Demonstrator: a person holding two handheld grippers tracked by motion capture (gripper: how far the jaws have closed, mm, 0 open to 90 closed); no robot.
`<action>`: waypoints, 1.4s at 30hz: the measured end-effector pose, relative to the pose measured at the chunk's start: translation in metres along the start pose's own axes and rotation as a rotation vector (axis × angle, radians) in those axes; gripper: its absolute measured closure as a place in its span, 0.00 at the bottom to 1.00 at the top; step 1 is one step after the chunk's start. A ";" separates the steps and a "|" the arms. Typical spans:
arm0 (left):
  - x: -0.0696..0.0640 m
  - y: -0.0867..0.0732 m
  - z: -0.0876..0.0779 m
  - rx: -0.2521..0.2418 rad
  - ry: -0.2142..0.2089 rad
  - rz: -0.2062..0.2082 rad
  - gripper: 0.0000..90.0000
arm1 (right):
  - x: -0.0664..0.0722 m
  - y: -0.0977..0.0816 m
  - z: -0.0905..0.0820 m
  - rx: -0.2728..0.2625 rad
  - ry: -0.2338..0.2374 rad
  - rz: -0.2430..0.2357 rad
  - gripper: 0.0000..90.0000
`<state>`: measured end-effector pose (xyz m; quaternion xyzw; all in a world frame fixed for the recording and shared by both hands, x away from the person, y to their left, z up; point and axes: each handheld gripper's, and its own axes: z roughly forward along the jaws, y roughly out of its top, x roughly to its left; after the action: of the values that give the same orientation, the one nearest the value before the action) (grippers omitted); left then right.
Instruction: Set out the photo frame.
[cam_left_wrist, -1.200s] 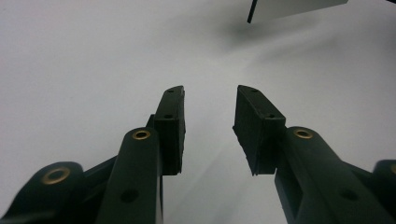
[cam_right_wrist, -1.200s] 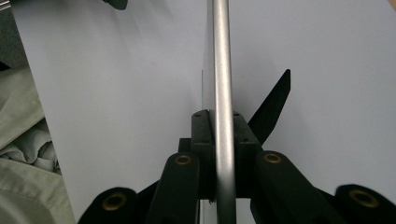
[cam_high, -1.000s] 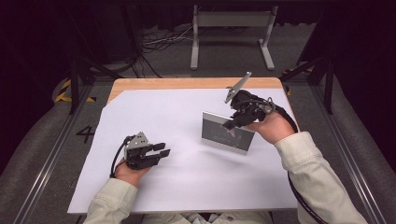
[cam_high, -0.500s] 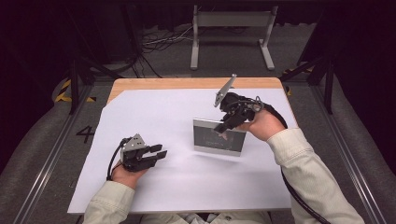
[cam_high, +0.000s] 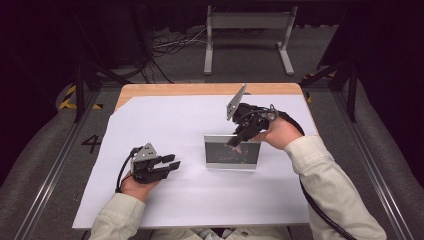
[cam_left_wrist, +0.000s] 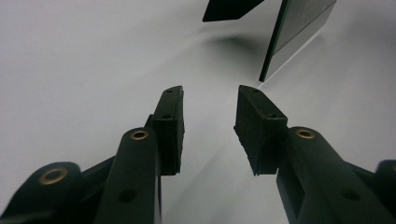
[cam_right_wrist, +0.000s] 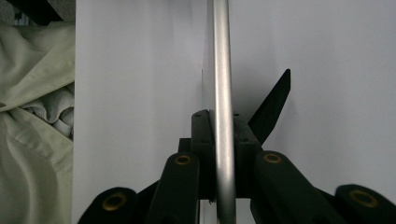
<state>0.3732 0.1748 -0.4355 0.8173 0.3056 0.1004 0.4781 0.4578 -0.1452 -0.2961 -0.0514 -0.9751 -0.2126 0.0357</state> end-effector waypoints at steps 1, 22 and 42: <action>0.000 0.000 0.000 -0.002 -0.002 0.002 0.69 | 0.000 0.000 0.001 0.008 0.001 -0.003 0.93; 0.000 0.000 0.002 0.002 -0.009 0.003 0.68 | -0.011 -0.012 0.004 -0.010 -0.007 -0.002 0.92; 0.001 0.002 0.006 0.005 -0.018 -0.002 0.65 | -0.015 -0.024 -0.006 -0.123 -0.086 0.099 0.54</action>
<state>0.3774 0.1707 -0.4374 0.8192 0.3021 0.0917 0.4787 0.4698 -0.1709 -0.3021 -0.1106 -0.9572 -0.2675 0.0012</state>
